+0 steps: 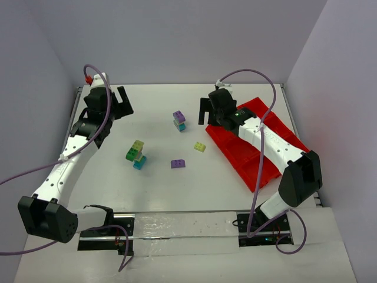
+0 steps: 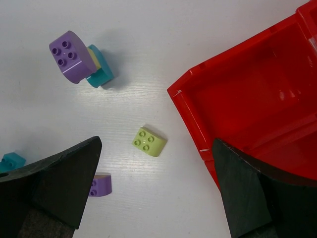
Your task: Sort the legos into containers by color
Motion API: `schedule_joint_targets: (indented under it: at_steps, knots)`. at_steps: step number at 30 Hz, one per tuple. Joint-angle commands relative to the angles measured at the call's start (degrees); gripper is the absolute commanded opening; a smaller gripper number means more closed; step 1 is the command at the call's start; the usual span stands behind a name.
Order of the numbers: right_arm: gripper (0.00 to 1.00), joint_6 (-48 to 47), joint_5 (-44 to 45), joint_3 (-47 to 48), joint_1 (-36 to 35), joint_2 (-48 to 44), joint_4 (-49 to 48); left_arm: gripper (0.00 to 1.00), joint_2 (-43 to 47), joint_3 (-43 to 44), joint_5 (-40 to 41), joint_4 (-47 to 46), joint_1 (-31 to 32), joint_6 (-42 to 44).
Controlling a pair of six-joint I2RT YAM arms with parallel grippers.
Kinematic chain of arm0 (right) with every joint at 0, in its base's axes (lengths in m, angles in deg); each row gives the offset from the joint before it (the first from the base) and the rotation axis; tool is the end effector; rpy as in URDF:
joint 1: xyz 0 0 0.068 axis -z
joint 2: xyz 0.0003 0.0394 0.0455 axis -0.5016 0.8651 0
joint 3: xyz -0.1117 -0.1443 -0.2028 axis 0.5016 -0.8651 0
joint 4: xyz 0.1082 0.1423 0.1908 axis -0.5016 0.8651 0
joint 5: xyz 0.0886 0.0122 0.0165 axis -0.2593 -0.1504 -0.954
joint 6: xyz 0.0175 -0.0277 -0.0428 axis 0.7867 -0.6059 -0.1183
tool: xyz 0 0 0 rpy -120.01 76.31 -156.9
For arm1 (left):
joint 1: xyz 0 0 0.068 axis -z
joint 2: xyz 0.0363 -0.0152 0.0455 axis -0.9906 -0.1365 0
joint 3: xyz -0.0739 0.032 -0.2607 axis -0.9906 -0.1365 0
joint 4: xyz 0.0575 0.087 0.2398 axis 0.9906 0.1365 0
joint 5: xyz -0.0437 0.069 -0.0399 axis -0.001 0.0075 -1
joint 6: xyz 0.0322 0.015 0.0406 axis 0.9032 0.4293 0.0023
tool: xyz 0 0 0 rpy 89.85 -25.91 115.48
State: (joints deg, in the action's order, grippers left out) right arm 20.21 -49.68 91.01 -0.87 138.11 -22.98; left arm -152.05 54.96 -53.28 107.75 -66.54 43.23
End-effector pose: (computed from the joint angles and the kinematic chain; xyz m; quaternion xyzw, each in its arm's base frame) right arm 0.2998 0.1678 0.3147 0.0090 0.9039 0.0687 0.4221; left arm 0.2725 -0.0640 0.3655 -0.1301 0.8275 -0.0337 0.5452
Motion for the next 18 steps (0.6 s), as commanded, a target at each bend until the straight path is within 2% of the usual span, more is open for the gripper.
schedule_joint_targets:
  at_steps: [1, 7, 14, 18]
  knots:
    - [1.0, -0.21, -2.03, 2.08, -0.57, -0.3, -2.4, 0.99, -0.13, 2.36, 2.1, 1.99, 0.2, 0.64]
    - [1.0, -3.92, -5.21, 6.23, -1.6, 2.13, -2.61, 0.99, -2.8, 3.32, 9.51, 6.97, 0.2, -2.13]
    - [1.0, -11.96, -4.27, 18.96, -4.09, 12.1, 0.67, 0.99, -3.8, 4.23, 4.58, 9.7, 0.2, -5.7]
    - [0.99, -15.17, -8.17, 25.61, -4.09, 18.55, 2.49, 0.99, -2.75, 4.02, 5.74, 10.17, 0.2, -6.57]
